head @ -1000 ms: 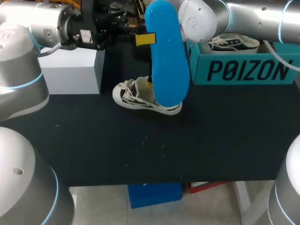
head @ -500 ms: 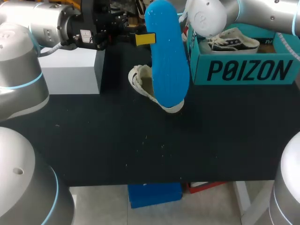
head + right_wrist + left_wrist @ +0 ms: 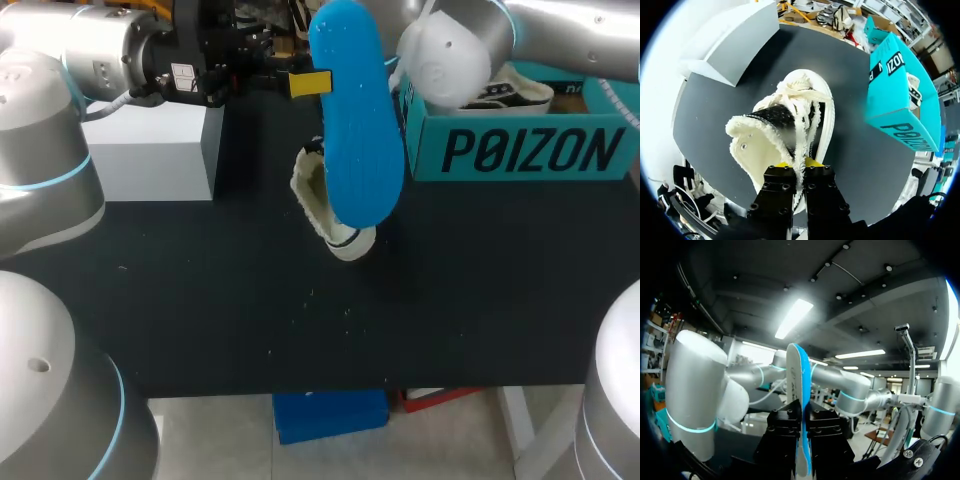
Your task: Take the shoe out of the shoebox, open the shoe tongue, remove and reinsert the insole, then place the shoe into the shoebox
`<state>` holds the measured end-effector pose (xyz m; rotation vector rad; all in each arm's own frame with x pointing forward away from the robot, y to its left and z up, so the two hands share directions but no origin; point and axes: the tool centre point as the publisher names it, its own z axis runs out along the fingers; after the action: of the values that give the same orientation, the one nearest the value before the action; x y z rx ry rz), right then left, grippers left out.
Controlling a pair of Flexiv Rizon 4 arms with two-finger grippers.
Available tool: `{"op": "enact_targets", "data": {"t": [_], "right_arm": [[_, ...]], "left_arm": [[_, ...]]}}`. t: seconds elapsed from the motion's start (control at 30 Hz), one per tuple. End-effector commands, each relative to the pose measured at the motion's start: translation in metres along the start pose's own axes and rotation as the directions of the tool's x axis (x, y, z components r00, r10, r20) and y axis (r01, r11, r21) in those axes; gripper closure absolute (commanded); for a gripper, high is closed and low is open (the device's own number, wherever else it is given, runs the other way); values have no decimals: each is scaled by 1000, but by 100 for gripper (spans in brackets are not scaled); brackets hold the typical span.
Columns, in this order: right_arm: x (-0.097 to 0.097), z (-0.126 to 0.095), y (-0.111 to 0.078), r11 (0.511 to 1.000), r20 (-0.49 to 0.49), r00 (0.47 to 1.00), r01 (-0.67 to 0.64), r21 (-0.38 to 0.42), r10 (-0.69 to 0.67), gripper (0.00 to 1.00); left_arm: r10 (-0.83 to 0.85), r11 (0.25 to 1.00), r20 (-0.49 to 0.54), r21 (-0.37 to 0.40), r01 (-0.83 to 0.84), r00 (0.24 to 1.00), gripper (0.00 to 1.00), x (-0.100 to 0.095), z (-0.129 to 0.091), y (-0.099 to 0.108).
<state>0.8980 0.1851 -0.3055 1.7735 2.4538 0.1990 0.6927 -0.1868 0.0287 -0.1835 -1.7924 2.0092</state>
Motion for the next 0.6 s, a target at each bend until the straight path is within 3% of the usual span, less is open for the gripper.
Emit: {"op": "enact_targets", "data": {"t": [0.03, 0.3, 0.6], "right_arm": [[10, 6, -8, 993, 22, 995, -100, -64, 102, 100], [25, 27, -9, 986, 0, 990, -141, -85, 141, 100], [23, 45, -10, 971, 18, 975, -221, -92, 223, 100]], "left_arm": [[1, 1000, 2, 1, -1, 1000, 100, 0, 1, 2], [1, 1000, 2, 1, -1, 1000, 100, 0, 1, 2], [1, 1000, 2, 1, -1, 1000, 100, 0, 1, 2]]}}
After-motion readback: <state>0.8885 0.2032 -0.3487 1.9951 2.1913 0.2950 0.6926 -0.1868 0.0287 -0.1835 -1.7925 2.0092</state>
